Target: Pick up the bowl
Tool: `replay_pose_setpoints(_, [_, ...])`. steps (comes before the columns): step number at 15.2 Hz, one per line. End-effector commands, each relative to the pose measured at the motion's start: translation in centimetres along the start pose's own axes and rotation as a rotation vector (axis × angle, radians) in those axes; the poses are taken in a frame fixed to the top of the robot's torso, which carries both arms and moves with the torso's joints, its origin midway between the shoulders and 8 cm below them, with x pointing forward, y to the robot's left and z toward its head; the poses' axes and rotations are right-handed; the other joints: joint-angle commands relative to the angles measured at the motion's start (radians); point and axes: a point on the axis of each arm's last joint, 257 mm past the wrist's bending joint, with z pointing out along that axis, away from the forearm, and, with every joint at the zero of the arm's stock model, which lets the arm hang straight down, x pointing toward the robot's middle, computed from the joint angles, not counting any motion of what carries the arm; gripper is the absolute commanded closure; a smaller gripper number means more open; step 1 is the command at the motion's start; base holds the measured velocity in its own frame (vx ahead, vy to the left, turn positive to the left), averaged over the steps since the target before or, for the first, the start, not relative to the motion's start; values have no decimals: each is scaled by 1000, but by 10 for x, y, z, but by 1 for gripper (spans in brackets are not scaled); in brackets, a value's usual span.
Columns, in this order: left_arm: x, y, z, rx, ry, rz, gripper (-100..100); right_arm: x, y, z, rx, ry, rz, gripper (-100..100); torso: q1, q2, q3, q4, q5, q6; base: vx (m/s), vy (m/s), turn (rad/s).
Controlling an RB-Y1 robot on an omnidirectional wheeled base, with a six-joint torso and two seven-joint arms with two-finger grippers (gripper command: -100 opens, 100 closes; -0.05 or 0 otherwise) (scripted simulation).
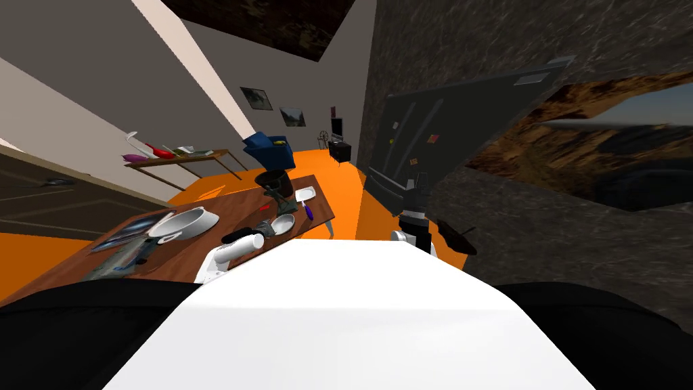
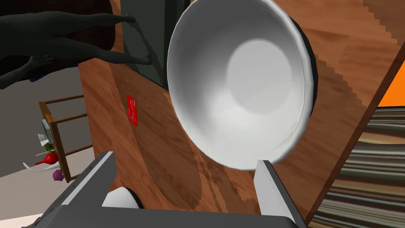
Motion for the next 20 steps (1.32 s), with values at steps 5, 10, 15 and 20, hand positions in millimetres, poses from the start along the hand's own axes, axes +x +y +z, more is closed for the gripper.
replay_pose_setpoints(5, [-19,44,2,-150,-34,-77,-100,0,0,0,0,0,0,0,0,-1,-1,0,0,0,-12,21,-165])
replay_pose_setpoints(10, [-30,73,-1,-250,-53,-137,-100,0,0,0,0,0,0,0,0,-1,-1,0,0,0,-10,25,-138])
replay_pose_setpoints(15, [-38,109,-8,-371,-69,-216,-100,0,0,0,0,0,0,0,0,-2,-1,0,0,0,-2,26,-173])
replay_pose_setpoints(20, [-40,135,-16,-465,-76,-274,-100,0,0,0,0,0,0,0,0,-2,-1,0,0,0,-1,26,-147])
